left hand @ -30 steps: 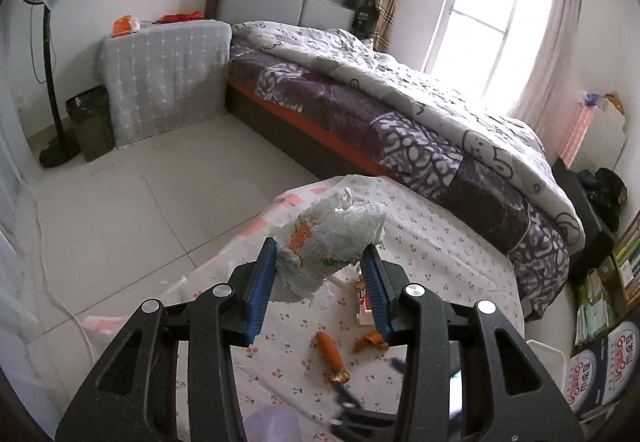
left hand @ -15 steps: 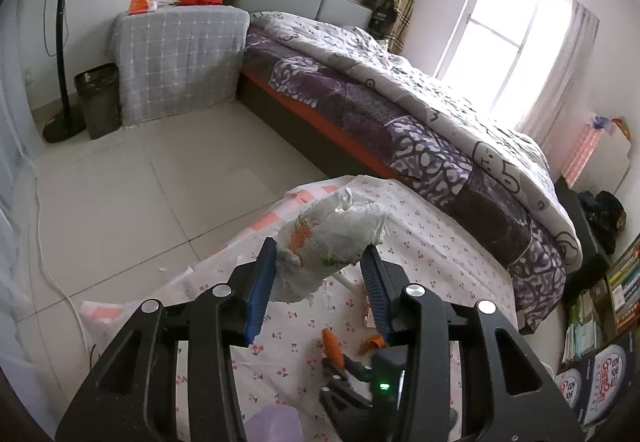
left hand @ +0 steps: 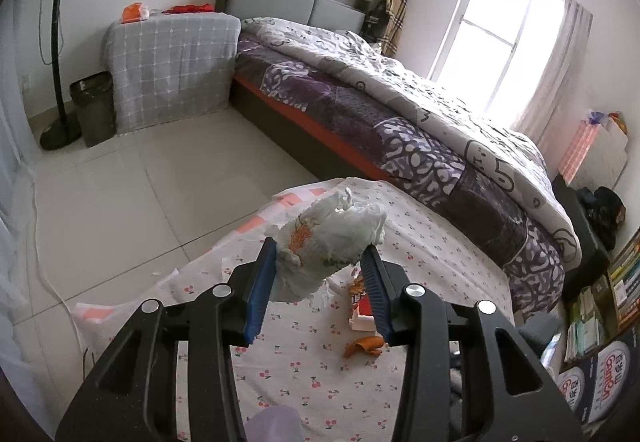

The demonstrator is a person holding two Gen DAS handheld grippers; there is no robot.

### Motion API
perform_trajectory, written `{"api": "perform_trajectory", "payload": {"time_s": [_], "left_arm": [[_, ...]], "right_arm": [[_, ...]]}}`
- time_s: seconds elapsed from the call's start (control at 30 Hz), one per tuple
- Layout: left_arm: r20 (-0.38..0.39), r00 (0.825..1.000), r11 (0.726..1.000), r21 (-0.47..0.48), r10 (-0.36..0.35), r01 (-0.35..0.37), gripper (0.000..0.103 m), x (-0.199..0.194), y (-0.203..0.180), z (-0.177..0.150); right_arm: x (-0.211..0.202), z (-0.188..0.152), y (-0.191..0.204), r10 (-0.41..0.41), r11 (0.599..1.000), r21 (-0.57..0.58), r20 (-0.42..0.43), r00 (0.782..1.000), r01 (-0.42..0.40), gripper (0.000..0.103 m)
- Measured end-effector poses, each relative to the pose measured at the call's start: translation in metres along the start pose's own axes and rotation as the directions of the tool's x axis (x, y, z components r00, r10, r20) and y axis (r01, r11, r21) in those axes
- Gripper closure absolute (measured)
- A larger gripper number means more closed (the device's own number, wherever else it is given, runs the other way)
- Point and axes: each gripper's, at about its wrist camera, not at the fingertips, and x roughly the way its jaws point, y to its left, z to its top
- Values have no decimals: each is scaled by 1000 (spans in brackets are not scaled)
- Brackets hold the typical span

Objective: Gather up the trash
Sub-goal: 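Carry the orange snack toward the bin with the right tool while left carries the bag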

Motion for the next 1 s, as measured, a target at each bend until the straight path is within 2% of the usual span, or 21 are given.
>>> {"api": "perform_trajectory", "payload": {"time_s": [0.37,0.8,1.0], "left_arm": [[-16,1000,999,51,-8,9,62,12,-29,-17],[-55,998,993,116,-21,27,62,35,-73,-37],[-80,996,990,129,-44,54,62,45,-95,-48]], "right_arm": [[-57,1,-53,-47,998,50,103,994,42,83],[-88,-20,-130,-78,982,181,145,986,51,83],[-115,-23,-152,-118,976,202,199,973,77,83]]}}
